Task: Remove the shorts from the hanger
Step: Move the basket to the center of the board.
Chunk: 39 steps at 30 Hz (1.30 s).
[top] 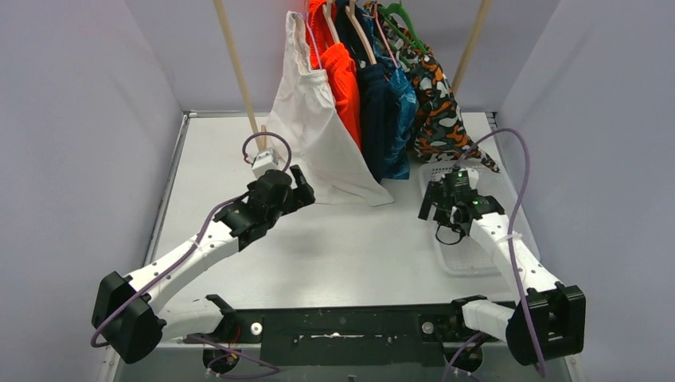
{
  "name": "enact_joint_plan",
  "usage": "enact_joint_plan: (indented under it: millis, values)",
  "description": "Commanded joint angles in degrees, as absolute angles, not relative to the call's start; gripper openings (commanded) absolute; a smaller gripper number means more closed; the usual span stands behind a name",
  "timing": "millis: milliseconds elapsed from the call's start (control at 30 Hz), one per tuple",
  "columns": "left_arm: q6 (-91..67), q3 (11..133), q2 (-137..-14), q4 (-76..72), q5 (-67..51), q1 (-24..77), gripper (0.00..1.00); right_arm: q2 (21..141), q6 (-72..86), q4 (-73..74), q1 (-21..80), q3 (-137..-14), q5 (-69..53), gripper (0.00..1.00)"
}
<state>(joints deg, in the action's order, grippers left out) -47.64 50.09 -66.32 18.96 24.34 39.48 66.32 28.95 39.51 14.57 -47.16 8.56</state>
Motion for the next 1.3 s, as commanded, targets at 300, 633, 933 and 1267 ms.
enact_joint_plan:
  millis: [300,633,933,1267]
  values:
    - [-51.2,54.0,-63.9,19.9,21.6,38.5,0.89,64.3,24.9,43.5,-1.0,-55.7,-1.6,0.98]
    - [-45.2,46.8,-56.0,19.4,17.2,38.5,0.89,53.0,24.0,42.4,-0.8,-58.0,-18.0,0.98]
    - [-50.5,32.6,-44.9,7.9,18.5,38.5,0.89,48.0,26.8,40.8,2.8,-52.1,-30.7,0.99]
    - [-46.4,33.8,-46.3,8.0,19.3,38.5,0.89,53.8,31.2,40.3,12.8,-46.7,-14.6,1.00]
